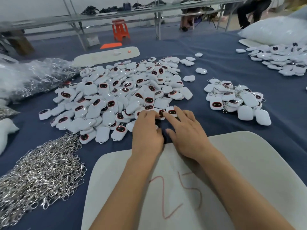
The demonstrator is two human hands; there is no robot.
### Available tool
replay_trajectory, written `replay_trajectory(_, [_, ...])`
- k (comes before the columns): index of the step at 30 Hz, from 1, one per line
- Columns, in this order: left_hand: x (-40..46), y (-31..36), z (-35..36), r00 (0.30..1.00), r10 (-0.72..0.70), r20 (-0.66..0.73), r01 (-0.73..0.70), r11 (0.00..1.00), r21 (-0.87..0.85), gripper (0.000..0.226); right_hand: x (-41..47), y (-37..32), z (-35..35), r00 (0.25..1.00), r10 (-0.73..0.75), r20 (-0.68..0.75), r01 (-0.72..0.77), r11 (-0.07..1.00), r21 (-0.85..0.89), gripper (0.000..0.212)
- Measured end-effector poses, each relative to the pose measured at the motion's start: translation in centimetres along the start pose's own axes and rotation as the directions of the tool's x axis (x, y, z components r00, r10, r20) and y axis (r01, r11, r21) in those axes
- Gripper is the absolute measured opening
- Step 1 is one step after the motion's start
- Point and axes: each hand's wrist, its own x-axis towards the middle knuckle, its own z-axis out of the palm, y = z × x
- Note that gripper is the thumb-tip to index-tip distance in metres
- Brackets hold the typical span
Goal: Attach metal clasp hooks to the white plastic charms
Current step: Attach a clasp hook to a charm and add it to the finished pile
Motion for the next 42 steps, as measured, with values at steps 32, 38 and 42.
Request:
replay_trajectory(32, [-6.2, -12.1, -14.3, 0.875, -0.297, -0.383, 0.293, 0.953, -0.071, 0.033, -1.5, -19.9, 2.6, 0.909, -0.371, 0.191, 0.360, 0.929, 0.090, 0.033])
replay_trajectory(38, [-5.7, -13.0, -14.9, 0.813, -0.374, -0.446, 0.320, 0.927, -0.193, 0.035, 0.3, -22.1, 3.6, 0.911, -0.341, 0.232, 0.321, 0.940, 0.120, 0.018])
replay_trajectory(42, [-5.1, -12.7, -14.8, 0.783, -0.420, -0.459, 0.336, 0.906, -0.256, 0.032, 0.4, -21.1, 3.5, 0.939, -0.287, 0.190, 0.216, 0.921, 0.324, 0.018])
